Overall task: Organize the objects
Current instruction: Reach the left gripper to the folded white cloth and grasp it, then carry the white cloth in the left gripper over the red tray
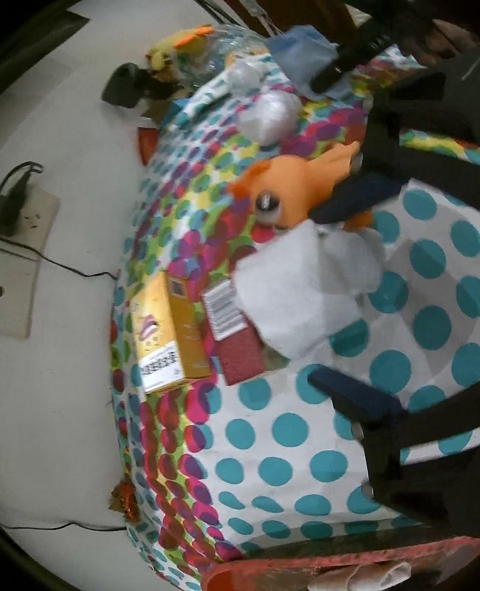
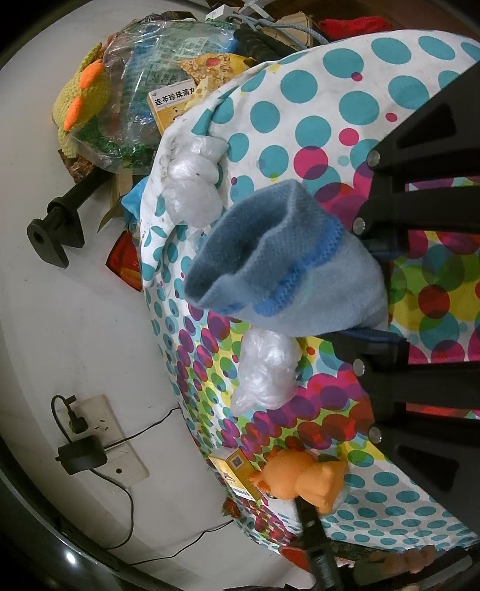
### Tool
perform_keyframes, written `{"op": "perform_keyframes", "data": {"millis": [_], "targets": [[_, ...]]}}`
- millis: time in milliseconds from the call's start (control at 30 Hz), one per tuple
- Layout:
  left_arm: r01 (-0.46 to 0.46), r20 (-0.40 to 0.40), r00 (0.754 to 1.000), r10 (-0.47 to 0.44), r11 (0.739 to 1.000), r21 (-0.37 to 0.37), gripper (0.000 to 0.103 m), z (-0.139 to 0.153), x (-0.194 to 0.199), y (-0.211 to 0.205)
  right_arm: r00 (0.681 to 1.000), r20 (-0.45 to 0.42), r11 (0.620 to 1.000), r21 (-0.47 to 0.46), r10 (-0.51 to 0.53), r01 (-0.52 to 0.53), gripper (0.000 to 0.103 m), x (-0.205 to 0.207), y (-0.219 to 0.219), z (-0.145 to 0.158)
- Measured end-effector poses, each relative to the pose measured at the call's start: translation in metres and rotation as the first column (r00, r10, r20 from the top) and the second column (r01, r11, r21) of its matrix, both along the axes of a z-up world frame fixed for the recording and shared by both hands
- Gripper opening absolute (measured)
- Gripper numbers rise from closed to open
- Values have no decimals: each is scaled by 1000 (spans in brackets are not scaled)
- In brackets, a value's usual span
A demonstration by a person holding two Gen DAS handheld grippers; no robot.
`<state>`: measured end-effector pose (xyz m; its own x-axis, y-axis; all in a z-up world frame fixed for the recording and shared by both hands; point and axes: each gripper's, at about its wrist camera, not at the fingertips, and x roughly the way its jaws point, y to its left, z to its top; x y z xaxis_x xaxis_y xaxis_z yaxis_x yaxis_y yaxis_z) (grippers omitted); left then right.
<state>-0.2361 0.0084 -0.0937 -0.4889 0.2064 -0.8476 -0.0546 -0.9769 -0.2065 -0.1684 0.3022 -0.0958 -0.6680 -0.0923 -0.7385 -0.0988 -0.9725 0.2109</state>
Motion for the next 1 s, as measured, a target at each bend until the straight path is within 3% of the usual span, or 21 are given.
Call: {"op": "perform_keyframes", "data": {"millis": [67,200,400,533,600,867,1000], "targets": [[-12,2,1000,12,999,51,68,-1,1,-6,1000,0,1000,-1,0,0,29,0,0,0],[-25,15,1000,24,996,83,69,0,-8,-6,1000,0,1000,0,0,0,29,0,0,0],[-8,-9,1000,8,999,48,69,-2,-15,0,1000,0,1000,-1,0,0,29,0,0,1],[0,-15,1000,1,998,70,46,0,-10,-4,1000,1,1000,2,1,-1,29,0,-1,1],[0,-19,1000,2,997,80,42,3,-4,-8,1000,1,1000,5,1,-1,29,0,0,0],[4,-62,998,-4,1000,2,39,25,24,-18,1000,8,999,37,-4,4,29,-1,-5,0],[-16,-89,996,9,997,-74,39,35,38,-24,1000,10,999,53,-11,10,27,-2,-6,0]]}}
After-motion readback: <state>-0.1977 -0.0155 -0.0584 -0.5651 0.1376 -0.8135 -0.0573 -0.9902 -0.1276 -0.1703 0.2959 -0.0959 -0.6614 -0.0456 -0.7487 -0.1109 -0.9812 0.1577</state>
